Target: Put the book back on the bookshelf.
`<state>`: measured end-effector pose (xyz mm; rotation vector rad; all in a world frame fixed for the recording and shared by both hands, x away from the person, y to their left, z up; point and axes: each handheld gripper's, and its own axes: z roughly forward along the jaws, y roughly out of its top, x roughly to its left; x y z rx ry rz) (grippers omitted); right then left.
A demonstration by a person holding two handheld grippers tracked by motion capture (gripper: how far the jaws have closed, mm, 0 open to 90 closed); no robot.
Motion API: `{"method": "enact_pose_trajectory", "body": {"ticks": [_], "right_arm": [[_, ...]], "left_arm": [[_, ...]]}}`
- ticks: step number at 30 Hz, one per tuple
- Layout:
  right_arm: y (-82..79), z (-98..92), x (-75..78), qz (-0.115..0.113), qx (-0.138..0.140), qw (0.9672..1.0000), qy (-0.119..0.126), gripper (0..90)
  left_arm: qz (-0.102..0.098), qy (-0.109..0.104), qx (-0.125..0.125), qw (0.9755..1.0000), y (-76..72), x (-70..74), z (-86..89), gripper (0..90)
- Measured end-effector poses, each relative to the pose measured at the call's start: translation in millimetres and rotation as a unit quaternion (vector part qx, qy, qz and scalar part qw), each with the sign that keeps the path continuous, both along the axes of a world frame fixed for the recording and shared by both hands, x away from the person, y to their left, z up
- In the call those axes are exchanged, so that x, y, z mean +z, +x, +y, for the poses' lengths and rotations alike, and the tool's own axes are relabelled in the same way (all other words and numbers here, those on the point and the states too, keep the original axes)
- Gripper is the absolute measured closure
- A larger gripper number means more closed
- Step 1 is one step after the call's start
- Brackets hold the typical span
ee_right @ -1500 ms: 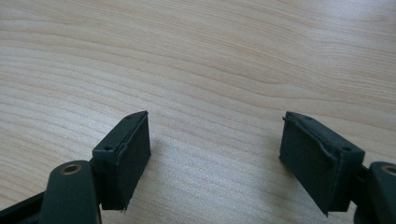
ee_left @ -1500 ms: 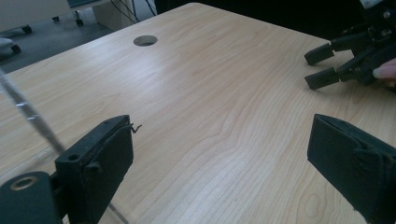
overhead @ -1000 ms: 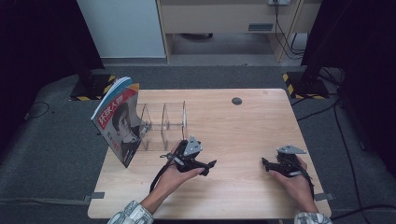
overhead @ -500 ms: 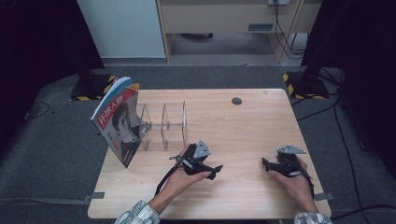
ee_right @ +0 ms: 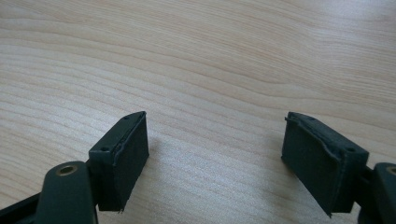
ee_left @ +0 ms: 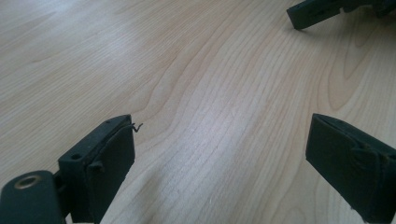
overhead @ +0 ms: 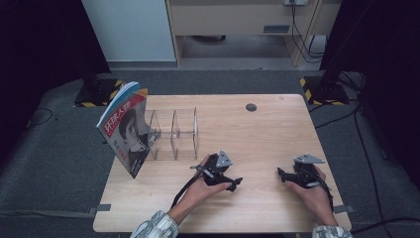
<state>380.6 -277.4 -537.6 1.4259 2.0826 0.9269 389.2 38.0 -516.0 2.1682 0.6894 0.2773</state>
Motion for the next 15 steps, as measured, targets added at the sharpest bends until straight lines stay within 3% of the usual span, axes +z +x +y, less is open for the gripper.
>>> {"method": "enact_pose_trajectory", "body": {"ticks": [15], "right_arm": [[-0.1, 0.2, 0.0, 0.0, 0.0, 1.0, 0.0, 22.5]], "left_arm": [[0.003, 0.007, 0.034, 0.9994, 25.5, -10.5, -10.5, 8.1]]}}
